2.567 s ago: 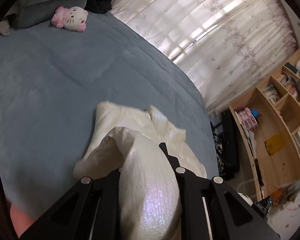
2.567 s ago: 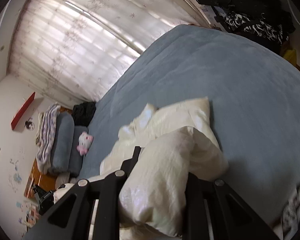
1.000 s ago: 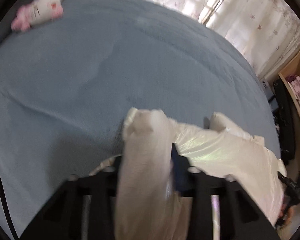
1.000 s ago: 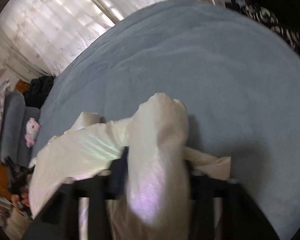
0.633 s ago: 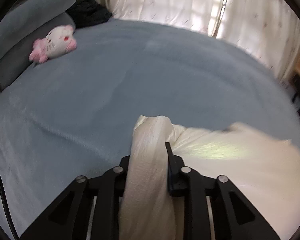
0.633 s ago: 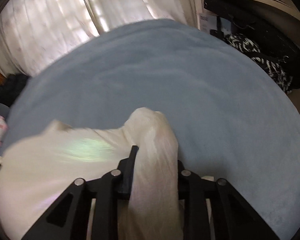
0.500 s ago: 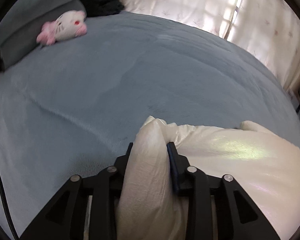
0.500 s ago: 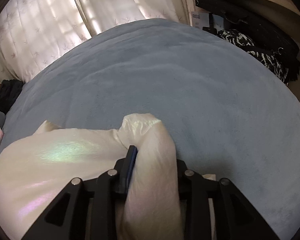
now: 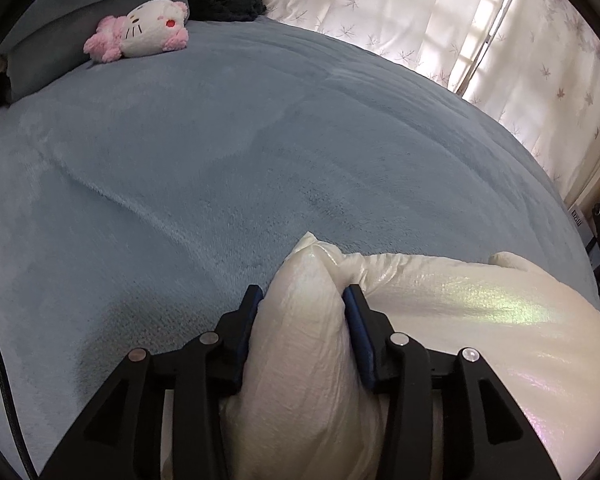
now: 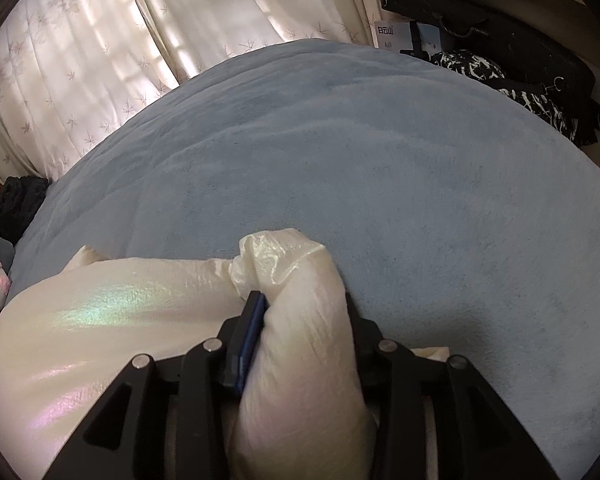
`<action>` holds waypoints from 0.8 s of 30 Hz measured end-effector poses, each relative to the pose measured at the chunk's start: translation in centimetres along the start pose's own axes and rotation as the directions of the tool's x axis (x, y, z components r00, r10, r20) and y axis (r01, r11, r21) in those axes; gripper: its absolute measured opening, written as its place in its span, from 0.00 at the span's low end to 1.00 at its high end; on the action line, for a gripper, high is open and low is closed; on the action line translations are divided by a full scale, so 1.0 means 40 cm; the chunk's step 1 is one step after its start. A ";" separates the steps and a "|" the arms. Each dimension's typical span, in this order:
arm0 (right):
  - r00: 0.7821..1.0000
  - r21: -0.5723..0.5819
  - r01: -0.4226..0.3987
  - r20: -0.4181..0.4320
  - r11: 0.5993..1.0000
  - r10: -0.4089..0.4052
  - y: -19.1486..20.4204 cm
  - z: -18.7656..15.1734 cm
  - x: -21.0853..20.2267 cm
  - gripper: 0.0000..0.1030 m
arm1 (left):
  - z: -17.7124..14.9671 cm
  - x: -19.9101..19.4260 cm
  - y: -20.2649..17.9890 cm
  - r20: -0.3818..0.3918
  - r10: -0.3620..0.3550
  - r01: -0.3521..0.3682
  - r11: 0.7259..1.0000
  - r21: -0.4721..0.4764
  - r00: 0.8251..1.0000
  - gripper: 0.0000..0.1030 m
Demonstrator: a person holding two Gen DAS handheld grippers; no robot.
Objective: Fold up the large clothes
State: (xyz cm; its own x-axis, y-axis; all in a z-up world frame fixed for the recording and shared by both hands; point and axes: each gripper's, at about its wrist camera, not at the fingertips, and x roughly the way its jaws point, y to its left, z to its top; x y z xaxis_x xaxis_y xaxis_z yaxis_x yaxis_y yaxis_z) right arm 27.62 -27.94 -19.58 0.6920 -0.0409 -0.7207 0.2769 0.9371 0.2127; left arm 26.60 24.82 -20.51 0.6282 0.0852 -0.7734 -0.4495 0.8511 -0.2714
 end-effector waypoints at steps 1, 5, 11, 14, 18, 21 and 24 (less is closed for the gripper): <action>1.000 0.004 -0.001 0.000 1.000 0.001 -0.002 0.000 0.001 0.37 | 0.005 0.006 0.009 -0.002 -0.004 0.004 1.000 -0.004 1.000 0.42; 0.998 -0.001 0.059 -0.028 0.998 -0.060 0.003 0.004 -0.002 0.58 | 0.028 0.014 0.027 -0.047 -0.002 0.002 1.000 -0.008 0.999 0.51; 0.988 -0.037 0.123 -0.087 0.992 -0.126 0.017 0.056 -0.042 0.61 | 0.074 -0.022 0.033 -0.085 0.058 -0.060 0.998 -0.019 0.995 0.65; 0.993 -0.041 0.110 -0.030 0.993 -0.111 0.043 0.070 -0.109 0.61 | 0.088 -0.091 -0.002 -0.009 0.086 -0.086 0.996 0.017 0.996 0.65; 0.997 -0.096 0.048 0.063 0.994 -0.042 0.142 0.077 -0.212 0.61 | 0.097 -0.201 -0.099 0.098 0.001 -0.010 0.996 0.093 0.995 0.65; 0.996 -0.158 -0.016 0.089 0.987 0.031 0.253 0.051 -0.260 0.61 | 0.075 -0.255 -0.185 0.128 -0.083 0.062 0.985 0.159 0.988 0.65; 0.994 -0.188 -0.082 0.059 0.979 0.095 0.355 0.013 -0.254 0.61 | 0.028 -0.268 -0.285 0.110 -0.128 0.100 0.968 0.230 0.986 0.65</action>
State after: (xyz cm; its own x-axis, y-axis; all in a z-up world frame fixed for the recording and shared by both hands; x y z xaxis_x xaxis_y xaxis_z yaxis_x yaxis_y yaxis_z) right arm 24.87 -14.40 -8.92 0.7532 0.0275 -0.6573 0.0891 0.9856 0.1434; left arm 25.70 14.78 -8.51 0.7466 0.0325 -0.6645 -0.2263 0.9517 -0.2077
